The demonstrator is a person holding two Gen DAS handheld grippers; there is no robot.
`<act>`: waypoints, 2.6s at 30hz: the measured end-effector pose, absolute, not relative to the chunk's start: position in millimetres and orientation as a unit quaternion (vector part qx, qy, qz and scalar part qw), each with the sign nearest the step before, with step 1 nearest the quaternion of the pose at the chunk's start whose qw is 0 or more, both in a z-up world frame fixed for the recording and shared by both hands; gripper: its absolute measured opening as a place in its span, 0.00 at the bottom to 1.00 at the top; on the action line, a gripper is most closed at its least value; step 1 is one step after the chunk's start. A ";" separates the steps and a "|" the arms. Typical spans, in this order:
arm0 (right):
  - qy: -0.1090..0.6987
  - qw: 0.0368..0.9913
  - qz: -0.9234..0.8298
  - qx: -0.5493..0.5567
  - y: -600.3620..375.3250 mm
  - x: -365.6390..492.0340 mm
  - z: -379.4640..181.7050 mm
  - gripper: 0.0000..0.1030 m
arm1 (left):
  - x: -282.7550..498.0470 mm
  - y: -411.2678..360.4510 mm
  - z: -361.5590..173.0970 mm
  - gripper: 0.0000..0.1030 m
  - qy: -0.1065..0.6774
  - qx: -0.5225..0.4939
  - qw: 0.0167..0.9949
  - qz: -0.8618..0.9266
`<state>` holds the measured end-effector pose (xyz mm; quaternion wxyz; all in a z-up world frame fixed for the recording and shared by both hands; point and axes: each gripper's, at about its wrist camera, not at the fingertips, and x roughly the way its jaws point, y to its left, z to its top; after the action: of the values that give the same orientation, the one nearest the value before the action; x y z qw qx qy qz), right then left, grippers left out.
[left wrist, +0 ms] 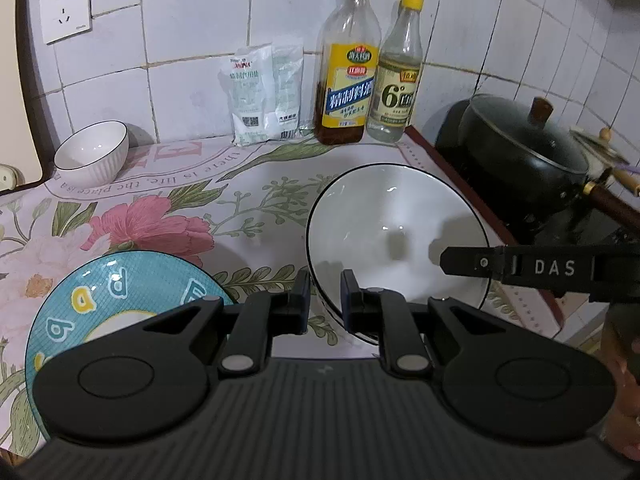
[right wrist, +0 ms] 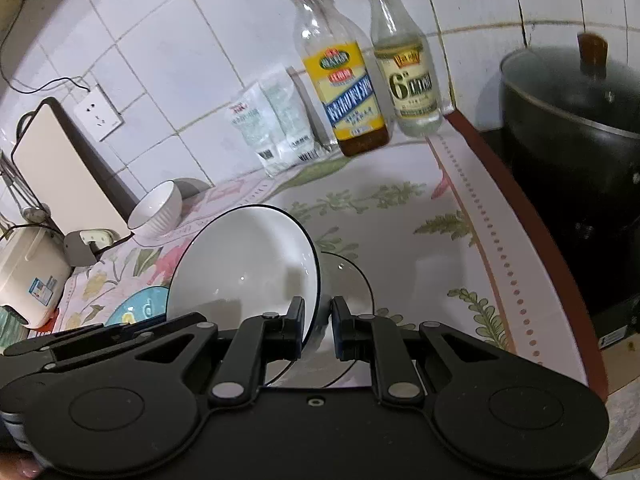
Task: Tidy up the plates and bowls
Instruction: 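Lift the bowl with both grippers and lower it into the first bowl, then open both grippers and move them to the white bowl below the outlet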
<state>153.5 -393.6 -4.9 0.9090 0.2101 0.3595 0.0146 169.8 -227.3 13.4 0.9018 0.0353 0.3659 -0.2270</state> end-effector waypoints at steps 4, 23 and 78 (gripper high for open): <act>0.351 0.914 0.025 0.203 -394.4 157.1 -14.9 0.18 | 173.9 -232.5 7.1 0.14 0.365 0.048 0.904 -0.219; 0.321 0.944 0.010 0.079 -382.2 153.9 -23.7 0.25 | 184.1 -241.4 -4.9 0.14 0.389 0.033 0.890 -0.235; 0.252 0.946 0.203 0.027 -210.2 162.1 76.9 0.75 | 191.2 -33.1 62.7 0.34 0.290 0.035 0.934 -0.204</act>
<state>162.1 -210.2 76.9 0.9458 0.0271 0.2520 0.2032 191.2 -33.1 62.7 0.9343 0.0352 0.2905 -0.2036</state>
